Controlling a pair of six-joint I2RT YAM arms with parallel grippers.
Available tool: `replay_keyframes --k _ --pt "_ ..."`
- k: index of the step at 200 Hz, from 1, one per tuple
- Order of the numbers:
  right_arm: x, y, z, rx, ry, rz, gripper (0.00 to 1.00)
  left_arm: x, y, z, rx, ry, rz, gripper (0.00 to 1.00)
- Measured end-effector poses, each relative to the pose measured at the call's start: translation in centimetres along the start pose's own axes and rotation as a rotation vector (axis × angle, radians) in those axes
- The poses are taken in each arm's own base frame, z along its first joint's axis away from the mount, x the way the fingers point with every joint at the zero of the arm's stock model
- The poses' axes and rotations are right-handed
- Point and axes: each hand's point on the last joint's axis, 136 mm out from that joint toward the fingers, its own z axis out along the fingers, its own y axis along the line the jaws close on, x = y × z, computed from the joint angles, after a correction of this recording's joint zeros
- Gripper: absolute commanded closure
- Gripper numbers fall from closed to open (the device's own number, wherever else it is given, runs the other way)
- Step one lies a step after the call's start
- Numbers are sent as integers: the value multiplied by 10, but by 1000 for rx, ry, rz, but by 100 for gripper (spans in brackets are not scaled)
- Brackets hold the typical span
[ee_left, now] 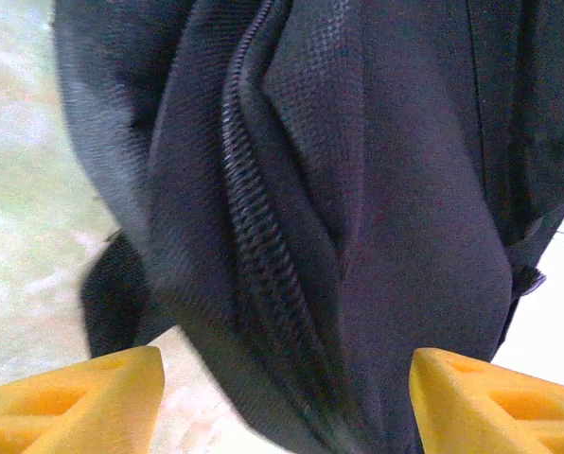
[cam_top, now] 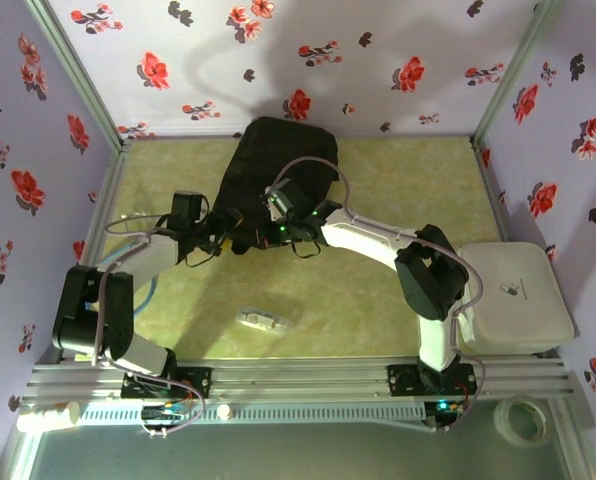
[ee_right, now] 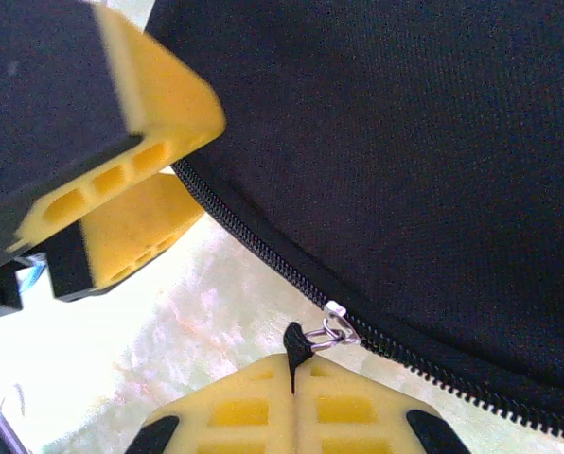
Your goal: Pack books, pencil case, and school supplies into a backpack
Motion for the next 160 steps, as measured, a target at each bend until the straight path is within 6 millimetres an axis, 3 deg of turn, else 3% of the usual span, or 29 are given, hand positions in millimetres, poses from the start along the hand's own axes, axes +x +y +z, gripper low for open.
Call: replay_keyframes --k 35,50,79,121,160 --pt "0 0 0 1 0 2 100 -4 -6 11 38 1 -27 48" --pt "1 -2 0 6 0 3 100 -5 -5 13 36 1 -37 62" --pt "2 -12 1 51 -10 7 100 -5 2 14 7 -4 -27 82" --pt "18 -47 -15 189 -25 30 100 -5 5 14 -15 -6 10 92" --pt "15 -89 -34 329 -58 97 100 -4 7 14 -25 -1 43 94"
